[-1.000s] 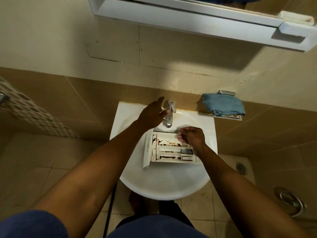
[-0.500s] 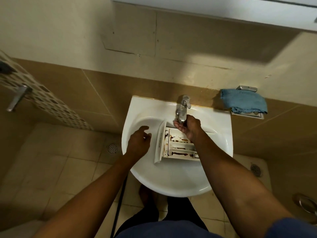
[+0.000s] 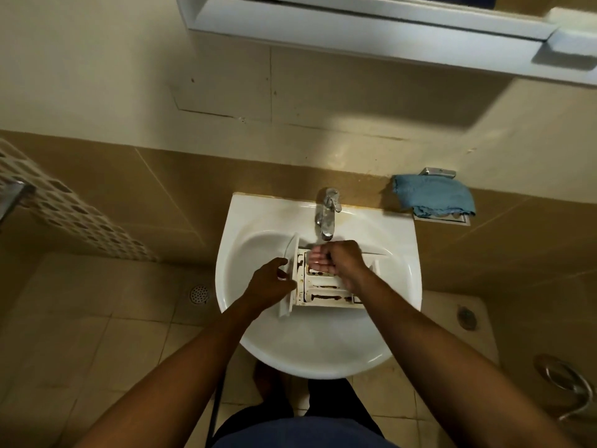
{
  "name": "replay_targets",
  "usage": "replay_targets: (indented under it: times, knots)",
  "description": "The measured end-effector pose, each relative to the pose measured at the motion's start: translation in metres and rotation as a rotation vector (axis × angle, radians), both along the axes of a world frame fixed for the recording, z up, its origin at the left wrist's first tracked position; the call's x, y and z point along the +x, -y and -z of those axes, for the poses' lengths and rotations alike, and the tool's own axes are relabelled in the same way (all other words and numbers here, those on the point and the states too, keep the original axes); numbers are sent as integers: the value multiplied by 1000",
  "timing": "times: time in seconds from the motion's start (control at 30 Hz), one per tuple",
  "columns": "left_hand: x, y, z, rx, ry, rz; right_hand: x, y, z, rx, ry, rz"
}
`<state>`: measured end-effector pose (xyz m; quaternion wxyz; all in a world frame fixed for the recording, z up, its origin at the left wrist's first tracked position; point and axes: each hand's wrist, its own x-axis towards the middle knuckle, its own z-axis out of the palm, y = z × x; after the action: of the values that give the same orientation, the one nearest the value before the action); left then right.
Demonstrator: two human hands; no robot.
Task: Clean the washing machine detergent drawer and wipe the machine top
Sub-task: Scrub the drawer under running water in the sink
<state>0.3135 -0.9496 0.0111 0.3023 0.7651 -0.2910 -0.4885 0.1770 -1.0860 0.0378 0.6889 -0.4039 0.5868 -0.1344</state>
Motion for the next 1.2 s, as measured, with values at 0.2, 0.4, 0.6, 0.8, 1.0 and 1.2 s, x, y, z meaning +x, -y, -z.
replay_targets:
  times: [0.2,0.4,0.6,0.8,1.0,1.2]
  knots:
    - [0,1,1,36,-247,-83,10,-45,11,-520,-144,-351]
    - [4,0,8,18,-285,-84,-32,-80,13,-501,-73,-489]
    - [5,-3,14,14,-317,-126,11,-40,8,-551,-134,-307]
    - [5,-4,14,0,-302,-131,-34,-74,6,-972,-250,-749]
    - [4,-4,15,-7,-291,-130,-37,-68,25,-1162,-347,-975]
    - [3,-5,16,-22,-282,-150,-25,-77,30,-1175,-468,-1024]
